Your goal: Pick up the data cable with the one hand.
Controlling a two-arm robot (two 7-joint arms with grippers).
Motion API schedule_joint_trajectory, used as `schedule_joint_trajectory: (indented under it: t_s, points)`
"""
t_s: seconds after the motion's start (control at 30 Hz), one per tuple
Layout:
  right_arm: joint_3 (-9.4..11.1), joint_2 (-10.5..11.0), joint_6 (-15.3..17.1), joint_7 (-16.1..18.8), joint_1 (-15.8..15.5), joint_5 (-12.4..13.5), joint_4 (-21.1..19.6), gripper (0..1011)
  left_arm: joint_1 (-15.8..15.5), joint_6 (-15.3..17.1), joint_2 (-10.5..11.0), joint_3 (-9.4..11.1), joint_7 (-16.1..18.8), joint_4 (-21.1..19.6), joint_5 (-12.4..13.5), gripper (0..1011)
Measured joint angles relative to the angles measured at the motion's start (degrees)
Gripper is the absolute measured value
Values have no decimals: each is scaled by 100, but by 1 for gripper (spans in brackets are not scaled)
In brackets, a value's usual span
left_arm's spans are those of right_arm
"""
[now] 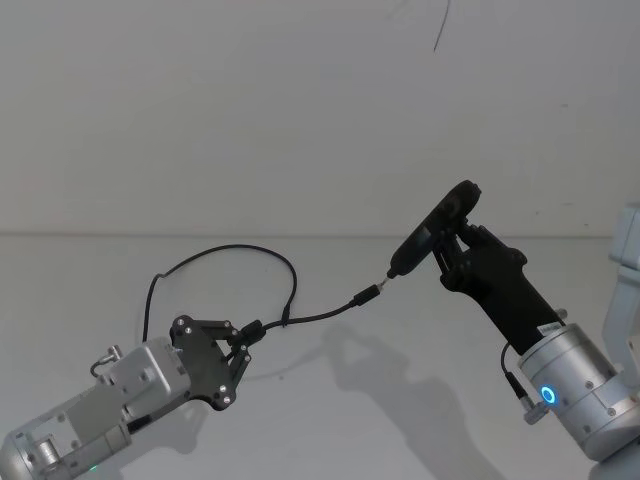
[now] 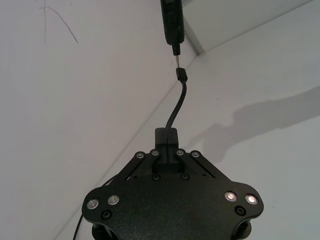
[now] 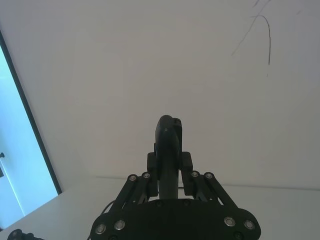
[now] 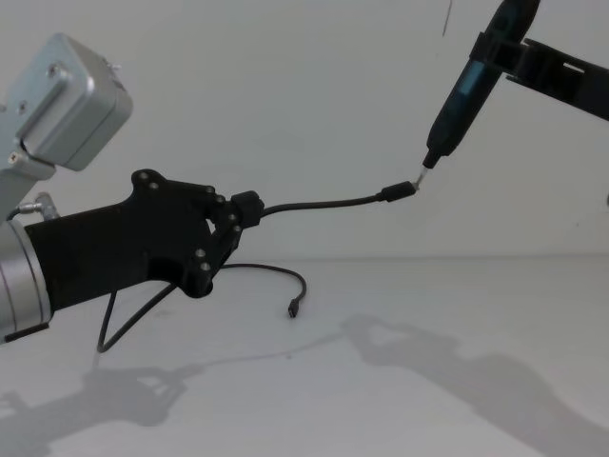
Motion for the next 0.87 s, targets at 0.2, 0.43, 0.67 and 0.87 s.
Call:
schedule_joint_trajectory:
  t_s: [0.2,0.43,0.67,0.87]
  points:
    - [-7,-1,10,-7,8,3,6,269,0,0,0,0,0,0,0,19]
    - [-12,-1,18,-11,11,4,11,269,0,0,0,0,0,0,0,19]
    - [-17,-1,23,-16,14,4,14,269,0,0,0,0,0,0,0,19]
    - [-17,-1,26,-17,17,4,15,269,0,0,0,0,0,0,0,19]
